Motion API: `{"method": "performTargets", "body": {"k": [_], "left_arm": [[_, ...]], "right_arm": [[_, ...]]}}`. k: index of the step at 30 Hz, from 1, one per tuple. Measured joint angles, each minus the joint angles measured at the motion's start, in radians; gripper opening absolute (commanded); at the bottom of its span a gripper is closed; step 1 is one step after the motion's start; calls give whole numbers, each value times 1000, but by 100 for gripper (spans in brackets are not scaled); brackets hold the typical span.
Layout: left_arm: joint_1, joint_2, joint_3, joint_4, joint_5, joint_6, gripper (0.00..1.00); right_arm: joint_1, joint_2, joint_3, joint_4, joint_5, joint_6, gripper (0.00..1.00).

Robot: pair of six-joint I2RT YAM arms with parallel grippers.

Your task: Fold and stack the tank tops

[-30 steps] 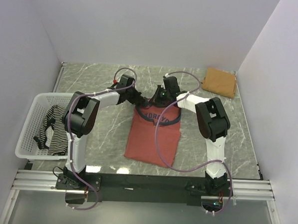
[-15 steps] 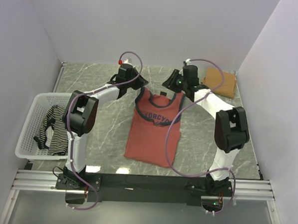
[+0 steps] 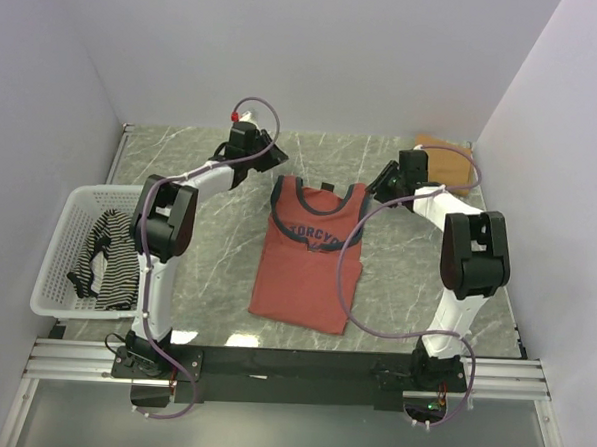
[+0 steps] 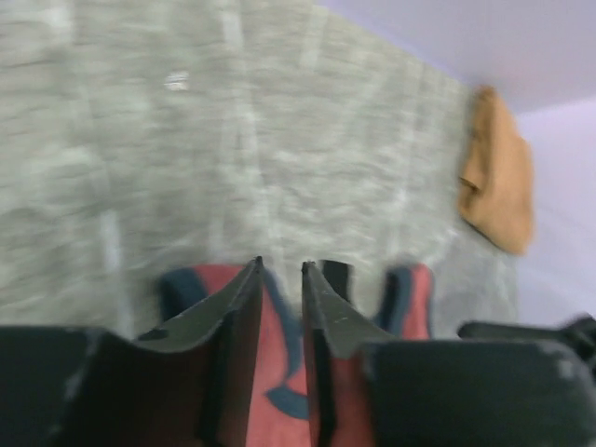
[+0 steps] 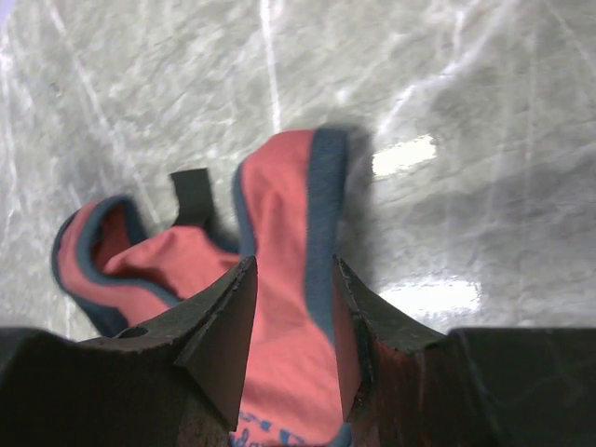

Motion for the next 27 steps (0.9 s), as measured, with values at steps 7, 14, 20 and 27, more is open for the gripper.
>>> {"method": "performTargets", "body": {"k": [7, 14, 20, 27], "left_arm": [[21, 21, 84, -212, -97, -2, 44], [37, 107, 152, -269, -24, -14, 48], [39, 169, 160, -270, 43, -56, 46], [39, 175, 161, -275, 67, -76, 34]], "right_arm": [[-6, 83, 14, -15, 8, 16, 48], [-24, 121, 23, -6, -10, 38, 51], [-33, 124, 27, -6, -24, 55, 49], [-34, 147, 54, -12, -39, 71, 36]]}}
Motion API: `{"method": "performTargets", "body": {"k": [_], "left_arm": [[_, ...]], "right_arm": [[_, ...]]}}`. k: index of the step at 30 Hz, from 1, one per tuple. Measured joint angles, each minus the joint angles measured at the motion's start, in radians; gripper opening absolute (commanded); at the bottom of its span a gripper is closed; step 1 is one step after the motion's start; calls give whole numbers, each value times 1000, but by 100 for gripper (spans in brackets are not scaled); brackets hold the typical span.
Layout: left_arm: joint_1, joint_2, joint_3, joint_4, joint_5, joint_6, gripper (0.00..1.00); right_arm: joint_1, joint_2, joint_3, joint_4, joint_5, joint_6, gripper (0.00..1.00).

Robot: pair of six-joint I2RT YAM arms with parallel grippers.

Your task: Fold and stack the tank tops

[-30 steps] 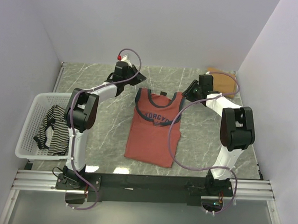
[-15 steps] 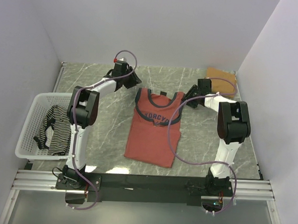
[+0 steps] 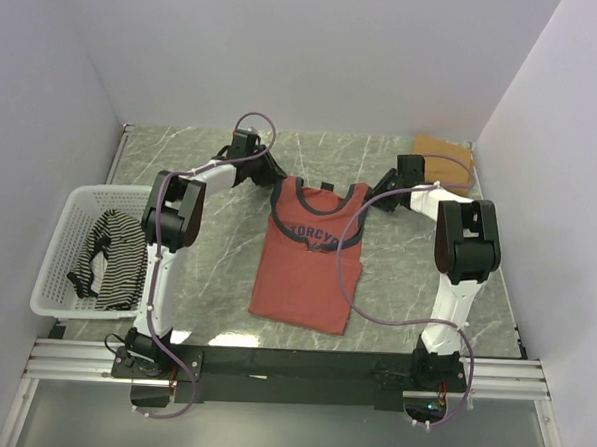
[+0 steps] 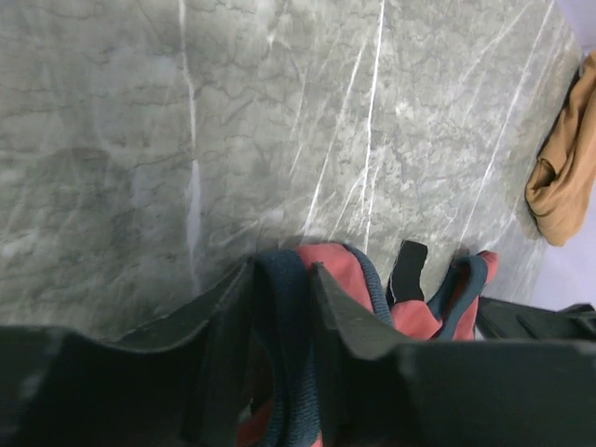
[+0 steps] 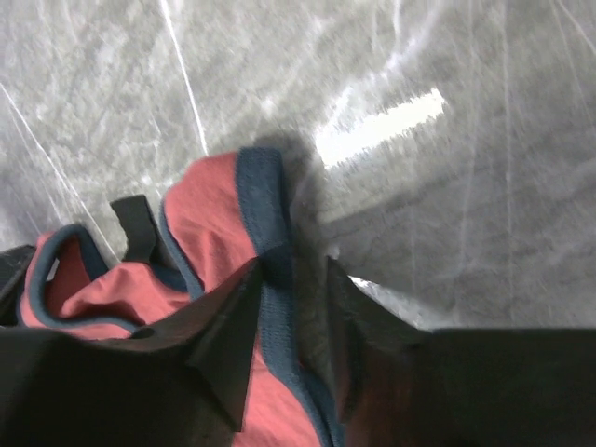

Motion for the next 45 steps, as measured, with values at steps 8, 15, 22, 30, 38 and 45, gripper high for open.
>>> {"method": "performTargets", "body": {"k": [8, 15, 22, 30, 38, 45], "left_arm": [[5, 13, -28, 70, 44, -25, 24], [7, 14, -38, 109, 66, -39, 15], [8, 14, -38, 132, 68, -39, 7], [11, 14, -39, 188, 92, -39, 0], [15, 11, -63, 256, 105, -38, 0], [17, -46, -184, 385, 123, -18, 1]], "right_arm": [[0, 8, 16, 1, -3, 3, 20], [0, 8, 20, -1, -3, -8, 13], [0, 8, 20, 1, -2, -22, 2], [0, 6, 20, 24, -20, -52, 0], [5, -45, 18, 54, -44, -96, 0], [29, -132, -29, 103, -49, -138, 0]]}}
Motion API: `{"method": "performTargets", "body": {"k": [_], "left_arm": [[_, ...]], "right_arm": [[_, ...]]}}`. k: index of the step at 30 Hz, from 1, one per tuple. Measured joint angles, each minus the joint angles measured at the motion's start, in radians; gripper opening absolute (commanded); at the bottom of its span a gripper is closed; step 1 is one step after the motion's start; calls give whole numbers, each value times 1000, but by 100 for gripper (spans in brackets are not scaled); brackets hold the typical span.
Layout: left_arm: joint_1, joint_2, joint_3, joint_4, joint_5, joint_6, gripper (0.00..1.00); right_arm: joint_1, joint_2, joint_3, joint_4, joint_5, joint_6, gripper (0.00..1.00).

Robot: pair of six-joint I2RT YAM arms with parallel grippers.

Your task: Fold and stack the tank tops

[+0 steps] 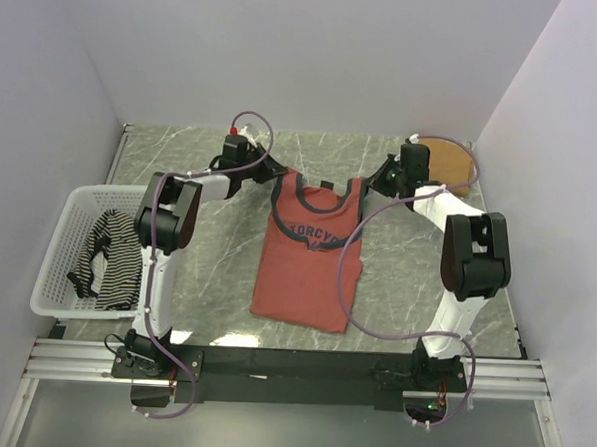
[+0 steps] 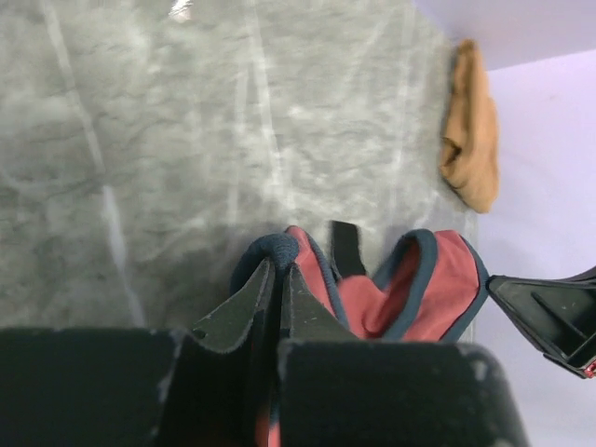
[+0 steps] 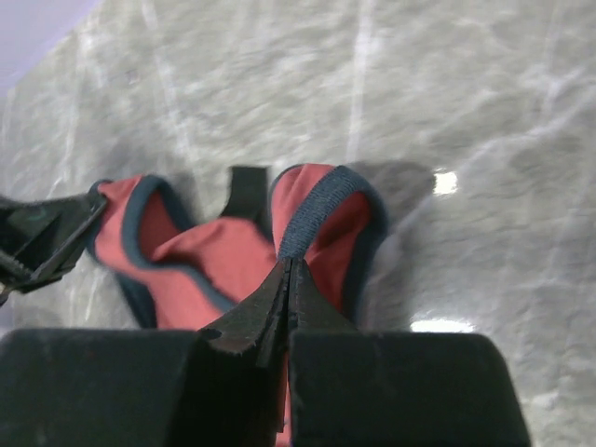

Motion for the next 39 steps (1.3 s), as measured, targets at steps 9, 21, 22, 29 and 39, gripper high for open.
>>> {"method": "performTargets", "body": {"k": [9, 21, 22, 29, 39], "left_arm": [[1, -205, -201, 230, 36, 89, 4], [0, -134, 20, 44, -91, 179, 53], [0, -111, 54, 9, -117, 179, 53], [11, -93, 42, -214, -290, 130, 50], [14, -4, 246, -436, -320, 130, 45]], "right_arm": [[80, -195, -125, 89, -1, -85, 0], [89, -100, -7, 41, 80, -124, 52], [83, -71, 16, 19, 86, -119, 52], [61, 12, 70, -168, 165, -63, 51], [35, 186, 288, -314, 193, -3, 45]]}}
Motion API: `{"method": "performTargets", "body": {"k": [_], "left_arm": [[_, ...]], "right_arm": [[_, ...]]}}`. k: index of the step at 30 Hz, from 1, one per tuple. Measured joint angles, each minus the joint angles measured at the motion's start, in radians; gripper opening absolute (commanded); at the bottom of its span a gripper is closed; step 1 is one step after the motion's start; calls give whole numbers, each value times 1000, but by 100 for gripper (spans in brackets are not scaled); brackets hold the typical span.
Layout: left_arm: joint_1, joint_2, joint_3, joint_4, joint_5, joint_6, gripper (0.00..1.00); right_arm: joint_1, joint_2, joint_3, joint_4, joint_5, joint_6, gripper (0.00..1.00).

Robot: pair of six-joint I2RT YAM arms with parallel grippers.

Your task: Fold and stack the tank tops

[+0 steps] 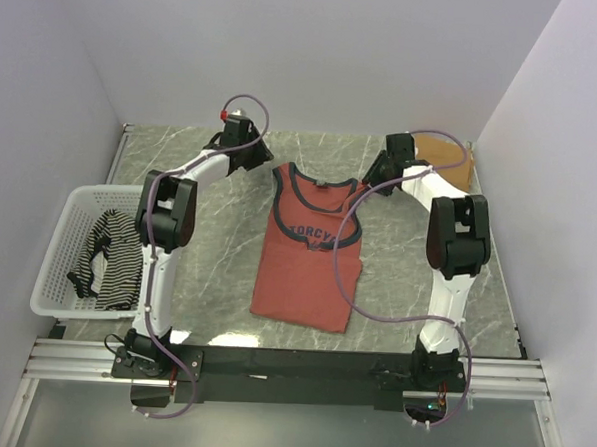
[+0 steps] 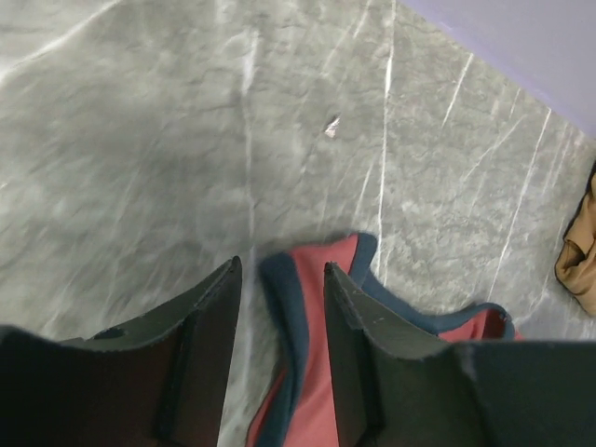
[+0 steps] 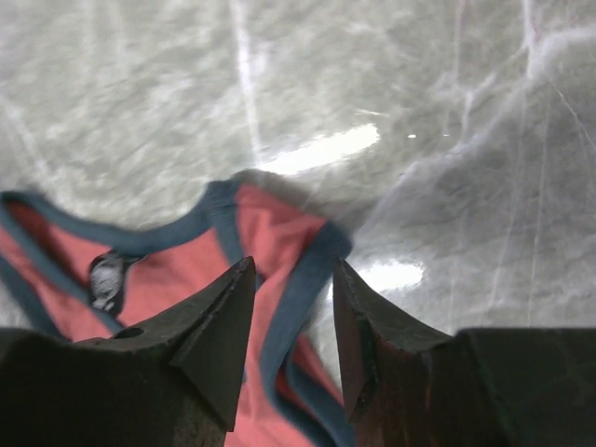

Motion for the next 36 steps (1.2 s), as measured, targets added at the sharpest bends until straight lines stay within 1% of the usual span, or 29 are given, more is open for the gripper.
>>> {"method": "performTargets", "body": {"k": [4, 7, 9, 11, 12, 15, 16, 17, 18, 19, 20, 22, 23, 26, 31, 36], "left_arm": [[1, 77, 74, -14, 50, 13, 45], [1, 123, 101, -22, 86, 30, 45], [2, 149, 145, -22, 119, 48, 45], [2, 176, 195, -20, 147, 65, 44], [2, 190, 215, -18, 164, 77, 43], [2, 210, 233, -10, 207, 103, 40], [2, 216, 235, -8, 220, 110, 37], [2, 222, 235, -3, 233, 118, 31], [2, 227, 235, 6, 245, 122, 29], [2, 233, 235, 13, 259, 132, 25], [2, 237, 234, 21, 272, 136, 18], [2, 239, 229, 47, 295, 144, 14], [2, 239, 220, 66, 305, 146, 10], [2, 236, 181, 155, 320, 149, 5], [2, 208, 89, 269, 320, 137, 4], [2, 168, 60, 398, 320, 117, 1]], "right_arm": [[-11, 39, 15, -31, 3, 13, 45], [-14, 66, 28, -51, 3, 17, 43], [-15, 86, 46, -61, 1, 17, 35], [-15, 102, 62, -70, -5, 19, 32], [-15, 107, 70, -73, -8, 18, 26], [-15, 119, 90, -74, -20, 18, 16], [-15, 121, 94, -74, -24, 17, 11], [-15, 121, 98, -74, -28, 17, 5], [-15, 122, 103, -75, -31, 16, 4], [-15, 123, 108, -73, -33, 17, 2], [-15, 123, 109, -65, -36, 17, 1], [-15, 124, 110, -48, -41, 16, 0], [-15, 123, 110, -42, -43, 14, 0], [-15, 122, 110, -11, -46, 10, 0], [-15, 95, 97, 56, -45, 0, 0], [-15, 60, 91, 119, -34, -3, 0]]}}
